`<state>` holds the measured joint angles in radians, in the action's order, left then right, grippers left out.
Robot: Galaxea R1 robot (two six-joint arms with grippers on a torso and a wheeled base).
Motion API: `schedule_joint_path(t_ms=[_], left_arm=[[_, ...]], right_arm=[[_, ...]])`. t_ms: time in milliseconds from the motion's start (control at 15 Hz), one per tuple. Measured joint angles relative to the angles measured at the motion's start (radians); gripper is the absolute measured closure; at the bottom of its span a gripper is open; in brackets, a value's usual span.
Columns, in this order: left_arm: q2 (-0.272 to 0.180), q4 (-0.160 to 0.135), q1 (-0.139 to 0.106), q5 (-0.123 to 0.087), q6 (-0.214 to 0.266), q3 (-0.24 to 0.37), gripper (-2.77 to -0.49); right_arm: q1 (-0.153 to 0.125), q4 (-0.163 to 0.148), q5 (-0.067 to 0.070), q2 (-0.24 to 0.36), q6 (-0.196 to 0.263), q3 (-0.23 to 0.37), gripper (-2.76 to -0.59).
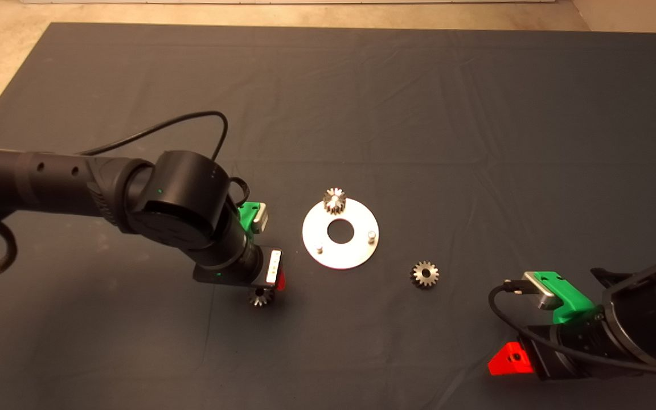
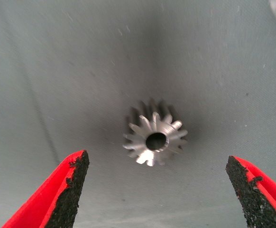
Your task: Install three planetary gears onto the carrier pins
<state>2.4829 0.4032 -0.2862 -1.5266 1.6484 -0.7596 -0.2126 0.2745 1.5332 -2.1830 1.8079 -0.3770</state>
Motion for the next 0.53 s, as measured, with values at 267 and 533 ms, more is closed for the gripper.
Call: schedule_joint_path(t_ms=[267, 533], left_arm=[[0.005, 0.019, 0.018, 0.001, 0.044, 0.0, -2.04], [0.005, 0.03, 0.023, 0.001, 0.063, 0.0, -2.04]], right_arm=[[0.003, 0.002, 0.0, 0.0, 0.0, 0.0, -2.75], [0.002, 0.003, 0.0, 0.0, 0.0, 0.0, -2.75]])
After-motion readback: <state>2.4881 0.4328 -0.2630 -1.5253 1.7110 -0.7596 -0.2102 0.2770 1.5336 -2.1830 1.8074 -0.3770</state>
